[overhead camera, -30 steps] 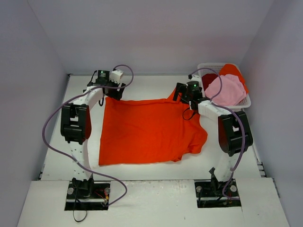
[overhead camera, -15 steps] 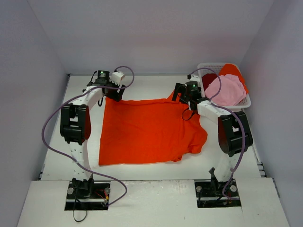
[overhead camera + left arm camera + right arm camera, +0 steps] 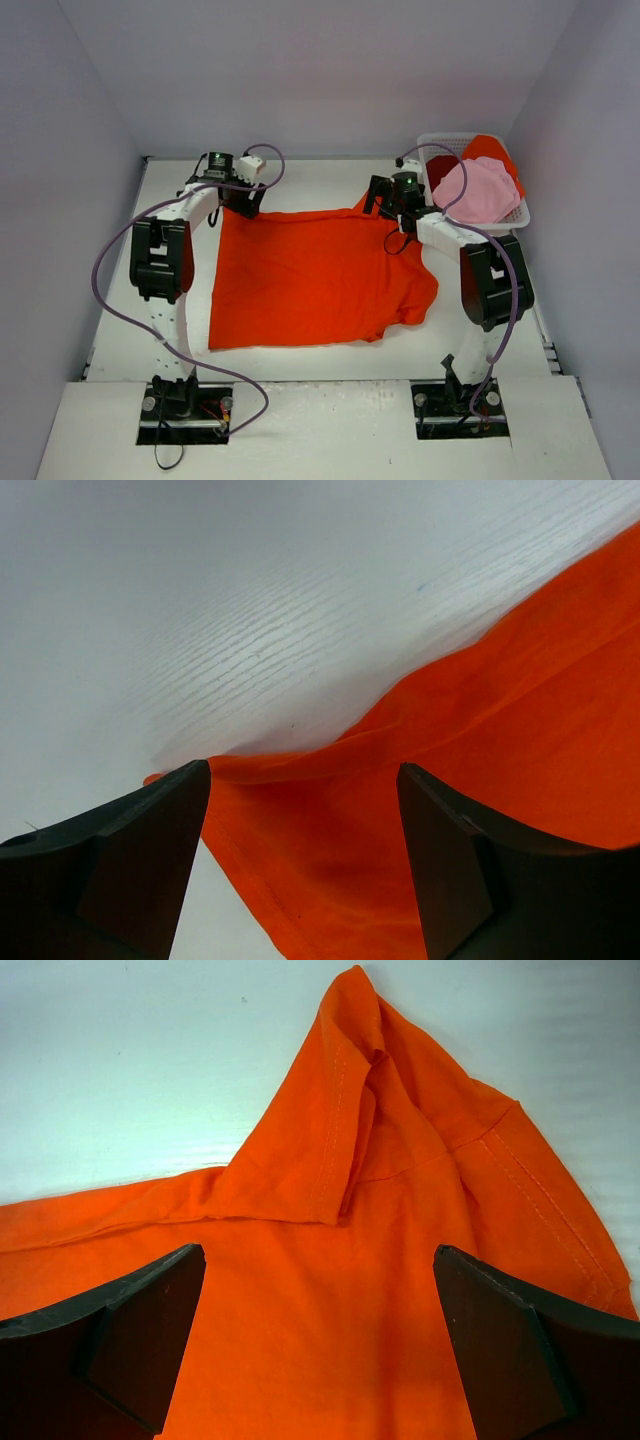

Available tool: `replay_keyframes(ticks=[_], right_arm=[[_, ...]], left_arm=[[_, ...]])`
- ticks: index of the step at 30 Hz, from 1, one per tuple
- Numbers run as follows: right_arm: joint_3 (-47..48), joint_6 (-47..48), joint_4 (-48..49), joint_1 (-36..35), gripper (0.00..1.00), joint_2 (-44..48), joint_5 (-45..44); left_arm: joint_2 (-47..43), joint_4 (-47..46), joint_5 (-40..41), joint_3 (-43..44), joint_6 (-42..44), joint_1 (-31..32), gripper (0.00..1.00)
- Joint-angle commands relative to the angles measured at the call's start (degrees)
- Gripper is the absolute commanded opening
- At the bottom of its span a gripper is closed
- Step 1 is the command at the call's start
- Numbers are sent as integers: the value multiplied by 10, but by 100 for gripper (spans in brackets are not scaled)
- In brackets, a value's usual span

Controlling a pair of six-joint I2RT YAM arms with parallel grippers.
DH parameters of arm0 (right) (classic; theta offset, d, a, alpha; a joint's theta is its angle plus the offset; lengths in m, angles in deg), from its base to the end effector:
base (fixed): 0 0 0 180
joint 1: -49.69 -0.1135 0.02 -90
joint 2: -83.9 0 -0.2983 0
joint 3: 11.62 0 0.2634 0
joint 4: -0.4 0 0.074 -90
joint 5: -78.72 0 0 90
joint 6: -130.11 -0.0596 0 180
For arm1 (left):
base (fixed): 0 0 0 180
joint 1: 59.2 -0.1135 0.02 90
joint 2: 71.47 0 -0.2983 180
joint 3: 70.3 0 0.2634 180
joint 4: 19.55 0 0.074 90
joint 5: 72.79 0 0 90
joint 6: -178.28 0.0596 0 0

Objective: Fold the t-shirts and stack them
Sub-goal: Flatten the tshirt out

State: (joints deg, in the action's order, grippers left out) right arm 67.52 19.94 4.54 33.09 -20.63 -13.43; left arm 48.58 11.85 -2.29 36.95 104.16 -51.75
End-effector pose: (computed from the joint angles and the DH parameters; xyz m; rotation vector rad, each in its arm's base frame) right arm 0.4389 0.1285 0.2409 0.0862 1.9594 0.3882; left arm 0.5126 -0.0871 0.2226 0.6294 2.2218 -0.3232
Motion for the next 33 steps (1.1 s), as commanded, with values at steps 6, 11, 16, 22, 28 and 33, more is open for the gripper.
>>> replay_keyframes(ticks=[6, 11, 16, 22, 28, 33], right_arm=[[9, 0, 16, -2, 95, 12, -19], [11, 0, 17, -1, 95, 5, -20], [7, 0, 19, -1, 95, 2, -20], [6, 0, 22, 0, 95, -3, -20], [6, -2, 24, -1, 95, -5, -17], [4, -5, 26, -2, 95, -4, -15]], left_arm=[[9, 5, -19, 25, 6, -1, 70], [19, 6, -18, 29, 6, -1, 70], [27, 6, -18, 34, 6, -2, 70], [32, 5, -16, 40, 6, -2, 70], [11, 4, -15, 43, 7, -2, 70], [9, 12, -12, 56, 11, -2, 70]])
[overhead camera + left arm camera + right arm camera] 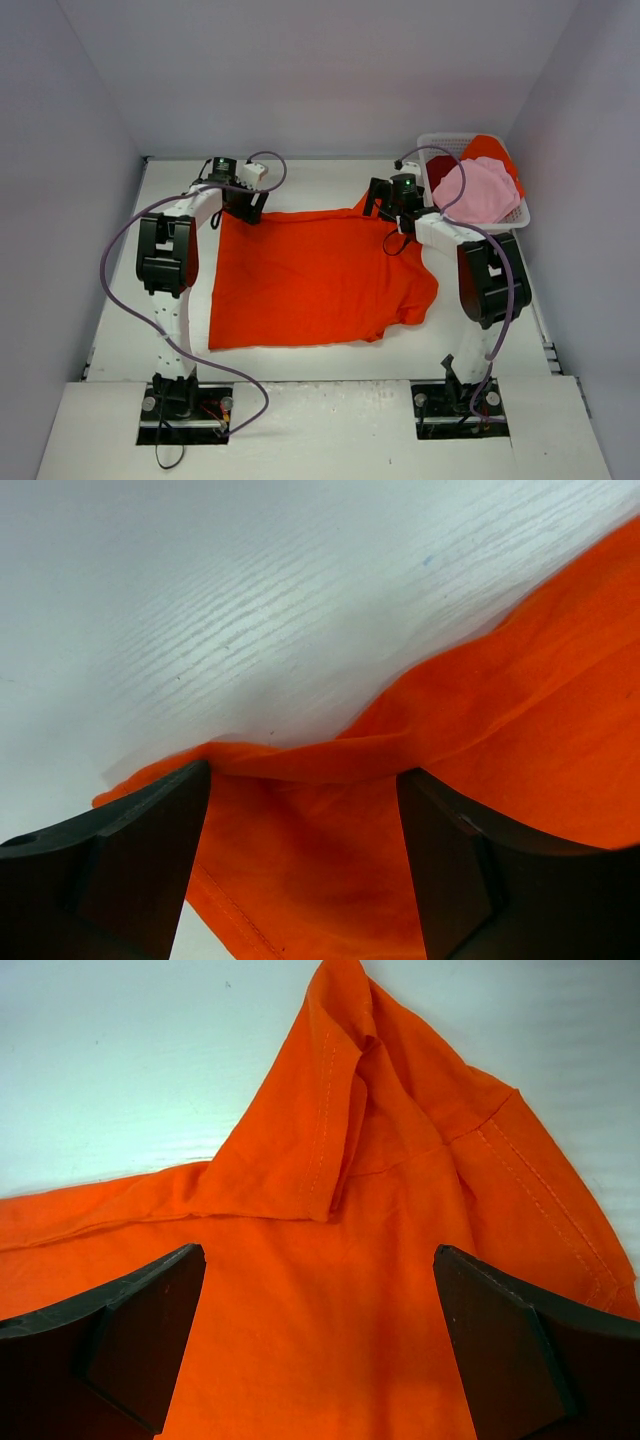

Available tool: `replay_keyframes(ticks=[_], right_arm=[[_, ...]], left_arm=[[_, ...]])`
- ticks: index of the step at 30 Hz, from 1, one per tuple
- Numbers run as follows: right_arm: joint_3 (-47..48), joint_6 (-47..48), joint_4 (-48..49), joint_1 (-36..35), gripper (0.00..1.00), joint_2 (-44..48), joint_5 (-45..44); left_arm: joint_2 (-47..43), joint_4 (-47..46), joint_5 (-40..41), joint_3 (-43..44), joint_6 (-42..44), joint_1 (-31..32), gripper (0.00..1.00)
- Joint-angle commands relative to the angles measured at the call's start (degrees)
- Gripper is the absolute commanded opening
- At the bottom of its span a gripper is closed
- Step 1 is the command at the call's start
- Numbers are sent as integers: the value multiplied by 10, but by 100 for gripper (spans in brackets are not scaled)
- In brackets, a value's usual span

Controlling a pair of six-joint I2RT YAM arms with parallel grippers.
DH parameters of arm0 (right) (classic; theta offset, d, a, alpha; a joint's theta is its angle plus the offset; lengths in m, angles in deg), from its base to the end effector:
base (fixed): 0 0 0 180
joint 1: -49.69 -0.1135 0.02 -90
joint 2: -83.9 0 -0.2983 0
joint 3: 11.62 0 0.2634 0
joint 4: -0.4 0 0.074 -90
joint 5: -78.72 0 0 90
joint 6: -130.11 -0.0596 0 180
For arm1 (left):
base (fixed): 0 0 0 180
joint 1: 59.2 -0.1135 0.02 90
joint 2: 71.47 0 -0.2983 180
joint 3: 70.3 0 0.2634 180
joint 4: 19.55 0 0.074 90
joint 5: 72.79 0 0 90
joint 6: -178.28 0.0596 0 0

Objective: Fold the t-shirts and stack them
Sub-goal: Flatten the tshirt out

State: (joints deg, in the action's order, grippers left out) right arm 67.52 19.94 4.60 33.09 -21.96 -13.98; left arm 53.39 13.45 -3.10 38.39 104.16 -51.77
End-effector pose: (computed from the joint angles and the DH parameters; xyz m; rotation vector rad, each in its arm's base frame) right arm 0.4418 0.1288 0.2309 0.0929 1.9800 0.3732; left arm 0.5213 -0.0888 0.1866 0.6373 2.3030 -0.3605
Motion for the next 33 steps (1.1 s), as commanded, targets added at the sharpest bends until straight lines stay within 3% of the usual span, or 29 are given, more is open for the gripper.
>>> replay_keyframes(ticks=[1, 33], right_arm=[[4, -5, 25, -2, 95, 8, -11], [9, 1, 30, 4, 95, -16, -7]], left_arm=[[-37, -3, -5, 44, 11, -2, 70], [15, 61, -21, 105, 57, 16, 68]])
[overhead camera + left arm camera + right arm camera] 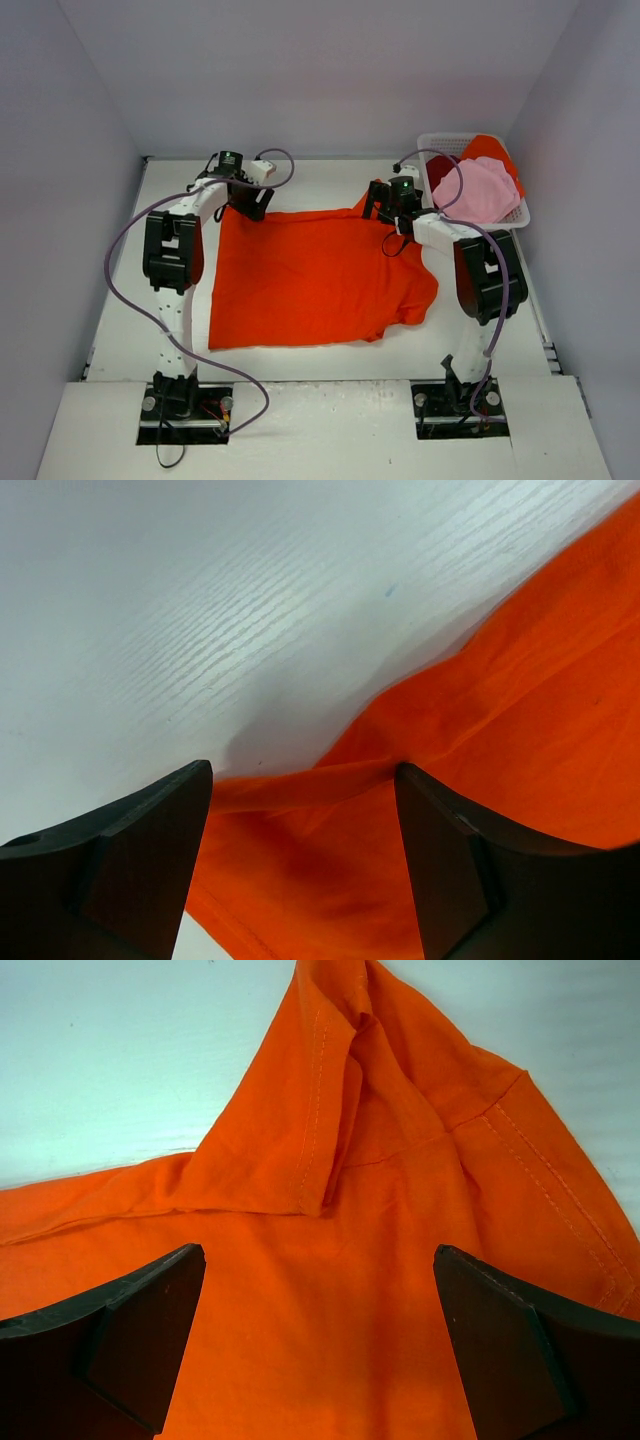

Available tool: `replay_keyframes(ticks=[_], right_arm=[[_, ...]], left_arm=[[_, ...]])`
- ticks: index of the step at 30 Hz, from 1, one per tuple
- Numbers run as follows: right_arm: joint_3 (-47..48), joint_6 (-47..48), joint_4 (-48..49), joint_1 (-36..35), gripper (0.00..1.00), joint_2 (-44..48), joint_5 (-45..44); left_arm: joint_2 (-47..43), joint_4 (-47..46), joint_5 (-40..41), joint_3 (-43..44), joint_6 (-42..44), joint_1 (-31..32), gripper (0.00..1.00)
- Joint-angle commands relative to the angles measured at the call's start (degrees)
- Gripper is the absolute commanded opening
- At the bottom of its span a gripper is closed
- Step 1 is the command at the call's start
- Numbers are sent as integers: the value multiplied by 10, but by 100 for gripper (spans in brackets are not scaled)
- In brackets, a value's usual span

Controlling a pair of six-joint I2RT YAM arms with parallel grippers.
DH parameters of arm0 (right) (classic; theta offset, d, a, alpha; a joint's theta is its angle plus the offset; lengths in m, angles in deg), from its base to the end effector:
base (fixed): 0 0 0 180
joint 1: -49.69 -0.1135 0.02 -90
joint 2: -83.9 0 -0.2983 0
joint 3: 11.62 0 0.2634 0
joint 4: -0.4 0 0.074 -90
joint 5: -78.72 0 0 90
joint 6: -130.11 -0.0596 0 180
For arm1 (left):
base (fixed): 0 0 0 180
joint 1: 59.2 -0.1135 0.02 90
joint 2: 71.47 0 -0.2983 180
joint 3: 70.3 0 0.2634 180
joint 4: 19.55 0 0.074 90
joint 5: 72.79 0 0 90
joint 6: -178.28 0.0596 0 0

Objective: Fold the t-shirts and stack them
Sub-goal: Flatten the tshirt out

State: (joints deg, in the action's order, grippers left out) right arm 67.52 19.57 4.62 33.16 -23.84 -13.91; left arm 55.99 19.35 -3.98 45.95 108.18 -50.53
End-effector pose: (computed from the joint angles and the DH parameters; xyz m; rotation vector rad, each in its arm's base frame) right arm 0.4454 0.1293 0.2164 0.1003 2.0125 0.3691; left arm 0.5334 -0.1031 0.1997 0.7478 2.2787 -0.3605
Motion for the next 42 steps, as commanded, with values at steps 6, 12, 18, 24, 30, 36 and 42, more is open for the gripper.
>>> replay_keyframes(ticks=[6, 12, 18, 24, 30, 36, 42], right_arm=[[6, 8, 30, 8, 95, 4, -7], [1, 8, 31, 9, 95, 2, -6], [4, 7, 32, 9, 95, -1, -4], [3, 8, 32, 9, 95, 2, -4], [4, 9, 32, 11, 95, 3, -2], [10, 4, 32, 11, 95, -3, 2], [42, -7, 32, 8, 95, -23, 12]], left_arm=[[4, 1, -11, 33, 18, 4, 67], [9, -2, -6, 30, 22, 4, 62], [6, -3, 0, 26, 22, 5, 47], [-2, -10, 11, 16, 22, 4, 36], [-9, -20, 13, 6, 18, 3, 32], [-7, -20, 12, 6, 15, 4, 31], [-7, -20, 8, 4, 12, 4, 30]])
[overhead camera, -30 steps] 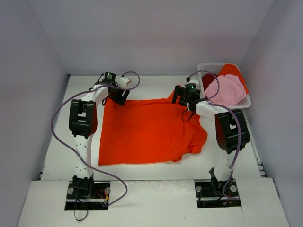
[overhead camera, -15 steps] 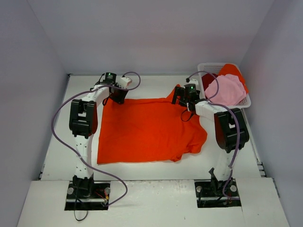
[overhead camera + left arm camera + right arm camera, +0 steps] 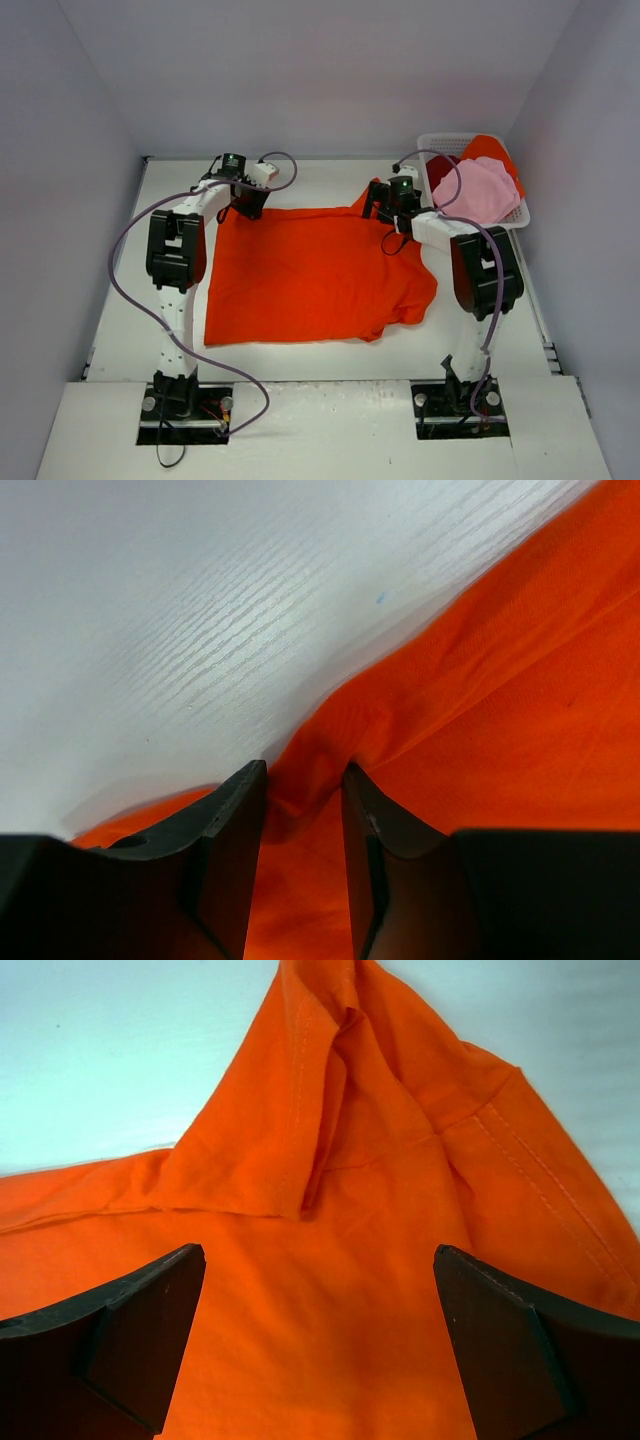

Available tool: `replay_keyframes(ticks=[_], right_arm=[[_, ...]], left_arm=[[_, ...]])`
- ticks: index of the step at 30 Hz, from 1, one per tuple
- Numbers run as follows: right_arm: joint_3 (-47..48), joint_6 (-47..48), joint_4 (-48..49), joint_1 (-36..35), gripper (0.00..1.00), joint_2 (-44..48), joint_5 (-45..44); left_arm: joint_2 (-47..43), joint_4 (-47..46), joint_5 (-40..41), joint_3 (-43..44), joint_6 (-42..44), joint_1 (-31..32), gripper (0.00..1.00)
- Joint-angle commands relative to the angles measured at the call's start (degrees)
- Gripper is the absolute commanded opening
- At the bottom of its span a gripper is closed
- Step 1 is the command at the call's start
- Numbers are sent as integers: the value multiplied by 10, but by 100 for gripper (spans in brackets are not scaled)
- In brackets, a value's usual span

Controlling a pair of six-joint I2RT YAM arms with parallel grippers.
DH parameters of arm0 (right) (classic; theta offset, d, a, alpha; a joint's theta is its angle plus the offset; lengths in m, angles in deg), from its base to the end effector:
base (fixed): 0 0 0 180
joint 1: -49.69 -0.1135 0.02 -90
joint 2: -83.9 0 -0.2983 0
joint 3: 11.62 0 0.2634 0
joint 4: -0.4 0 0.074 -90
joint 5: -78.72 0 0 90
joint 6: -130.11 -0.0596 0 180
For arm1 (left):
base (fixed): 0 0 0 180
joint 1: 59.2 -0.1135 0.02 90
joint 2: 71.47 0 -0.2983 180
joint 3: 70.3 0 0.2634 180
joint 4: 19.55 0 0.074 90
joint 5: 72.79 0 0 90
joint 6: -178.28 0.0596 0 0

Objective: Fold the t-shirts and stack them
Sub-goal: Flatten the tshirt out

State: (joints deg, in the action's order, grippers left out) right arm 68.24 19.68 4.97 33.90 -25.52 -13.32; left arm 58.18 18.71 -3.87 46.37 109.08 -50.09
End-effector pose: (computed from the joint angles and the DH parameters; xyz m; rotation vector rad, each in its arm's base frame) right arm 0.4522 0.1257 0.2085 0.1050 2.0231 0.3669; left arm 0.5378 -0.1080 0.1829 0.7748 2.2890 -0.3600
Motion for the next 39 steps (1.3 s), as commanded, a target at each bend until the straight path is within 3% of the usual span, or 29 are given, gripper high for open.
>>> replay_keyframes(ticks=[1, 23, 39], right_arm=[[41, -10, 28, -2, 95, -10, 10], [130, -15, 28, -13, 86, -95, 37], [161, -1, 28, -9, 86, -131, 37]], left_arm=[[-29, -14, 7, 0, 3, -1, 30], [-30, -16, 7, -4, 2, -1, 28], [-28, -16, 7, -6, 2, -1, 28]])
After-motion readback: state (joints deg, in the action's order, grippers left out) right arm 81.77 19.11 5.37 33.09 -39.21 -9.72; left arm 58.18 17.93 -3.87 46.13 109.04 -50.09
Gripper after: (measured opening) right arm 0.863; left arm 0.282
